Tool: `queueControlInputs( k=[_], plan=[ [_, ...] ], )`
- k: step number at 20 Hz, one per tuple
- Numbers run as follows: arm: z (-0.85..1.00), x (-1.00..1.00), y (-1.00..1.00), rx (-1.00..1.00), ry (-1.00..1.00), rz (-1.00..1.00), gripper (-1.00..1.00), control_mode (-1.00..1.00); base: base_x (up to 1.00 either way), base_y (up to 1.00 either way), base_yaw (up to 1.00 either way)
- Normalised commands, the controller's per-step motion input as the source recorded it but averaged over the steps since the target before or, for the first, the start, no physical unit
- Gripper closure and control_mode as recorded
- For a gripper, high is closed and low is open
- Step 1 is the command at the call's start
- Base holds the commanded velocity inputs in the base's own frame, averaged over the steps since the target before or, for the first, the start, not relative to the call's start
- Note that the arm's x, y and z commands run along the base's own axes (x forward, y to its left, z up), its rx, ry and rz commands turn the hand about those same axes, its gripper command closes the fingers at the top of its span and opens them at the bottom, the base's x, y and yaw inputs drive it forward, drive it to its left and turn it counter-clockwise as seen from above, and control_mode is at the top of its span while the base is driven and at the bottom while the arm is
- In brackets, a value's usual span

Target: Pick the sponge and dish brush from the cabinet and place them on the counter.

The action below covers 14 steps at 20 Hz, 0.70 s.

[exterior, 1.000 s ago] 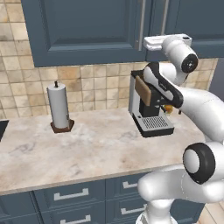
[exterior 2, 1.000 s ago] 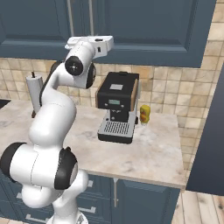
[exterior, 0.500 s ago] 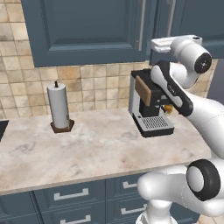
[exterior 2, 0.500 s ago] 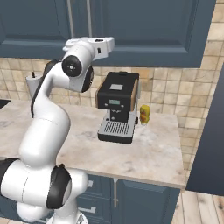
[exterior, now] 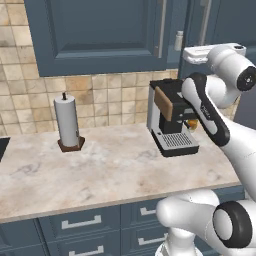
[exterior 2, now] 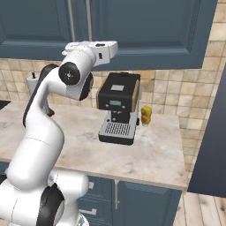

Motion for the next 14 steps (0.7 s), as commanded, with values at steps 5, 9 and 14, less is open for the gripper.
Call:
queueControlInputs(
  k=[5,9,14],
  plan=[
    [0.1,-0.54,-0.58,0.0,0.01,-0.01,1.0,-1.0,0.0,0.0,0.0],
    [0.07,-0.5,-0.59,0.0,0.03,0.0,1.0,-1.0,0.0,0.0,0.0],
    [0.06,-0.48,-0.58,0.0,0.03,0.0,1.0,-1.0,0.0,0.0,0.0]
  ],
)
